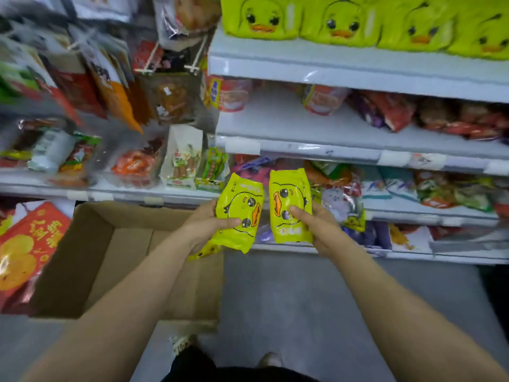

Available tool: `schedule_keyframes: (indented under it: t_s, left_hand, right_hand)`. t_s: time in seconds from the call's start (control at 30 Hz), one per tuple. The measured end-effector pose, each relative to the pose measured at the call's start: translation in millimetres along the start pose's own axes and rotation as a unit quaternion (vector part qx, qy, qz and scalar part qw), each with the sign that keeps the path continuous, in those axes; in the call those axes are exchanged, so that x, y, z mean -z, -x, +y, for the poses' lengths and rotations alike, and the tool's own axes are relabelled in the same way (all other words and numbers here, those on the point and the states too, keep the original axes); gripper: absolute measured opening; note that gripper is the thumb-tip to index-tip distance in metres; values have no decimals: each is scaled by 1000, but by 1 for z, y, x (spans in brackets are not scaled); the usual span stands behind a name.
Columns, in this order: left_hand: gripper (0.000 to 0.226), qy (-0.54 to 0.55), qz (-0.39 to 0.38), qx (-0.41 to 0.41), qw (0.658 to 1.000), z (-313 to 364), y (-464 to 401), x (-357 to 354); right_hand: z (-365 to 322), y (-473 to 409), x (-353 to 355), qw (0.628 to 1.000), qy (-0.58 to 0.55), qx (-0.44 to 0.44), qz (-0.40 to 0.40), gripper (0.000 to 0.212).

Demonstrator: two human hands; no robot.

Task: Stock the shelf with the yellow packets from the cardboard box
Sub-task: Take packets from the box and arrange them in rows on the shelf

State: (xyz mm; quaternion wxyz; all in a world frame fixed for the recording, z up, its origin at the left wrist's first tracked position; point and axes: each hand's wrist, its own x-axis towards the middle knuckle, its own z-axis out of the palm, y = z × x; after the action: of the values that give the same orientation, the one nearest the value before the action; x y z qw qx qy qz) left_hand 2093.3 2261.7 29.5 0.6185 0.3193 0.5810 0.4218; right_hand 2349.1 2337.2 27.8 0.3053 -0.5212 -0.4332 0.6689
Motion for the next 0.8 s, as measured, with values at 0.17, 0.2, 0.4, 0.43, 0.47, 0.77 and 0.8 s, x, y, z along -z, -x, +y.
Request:
schedule_keyframes:
  t_s: [0.17, 0.2, 0.4, 0.43, 0.47, 0.77, 0.8]
  left_hand:
    - [44, -54, -51, -58, 996, 63, -9, -106]
    - [41, -68, -63, -73, 993, 76, -11, -125]
    - [40, -154, -126, -136, 971, 149, -34, -229]
    - [39, -171, -133, -142, 966, 160, -39, -245]
    - [39, -187, -141, -148, 961, 170, -45, -263]
    - [35, -271, -201, -197, 921, 249, -128, -426]
    - [38, -286, -208, -203, 913, 257, -140, -445]
  right_hand:
    - [-51, 38, 106, 995, -67, 53, 56, 65]
    - [-62, 45, 123, 993, -76, 68, 67, 57]
    - [-115, 61, 218, 971, -103, 159, 143, 27]
    - [-125, 63, 233, 968, -105, 168, 152, 27]
    - [-134, 65, 249, 965, -108, 174, 162, 26]
    - [-214, 52, 409, 941, -82, 239, 226, 38]
    - [-223, 47, 430, 937, -76, 244, 237, 36]
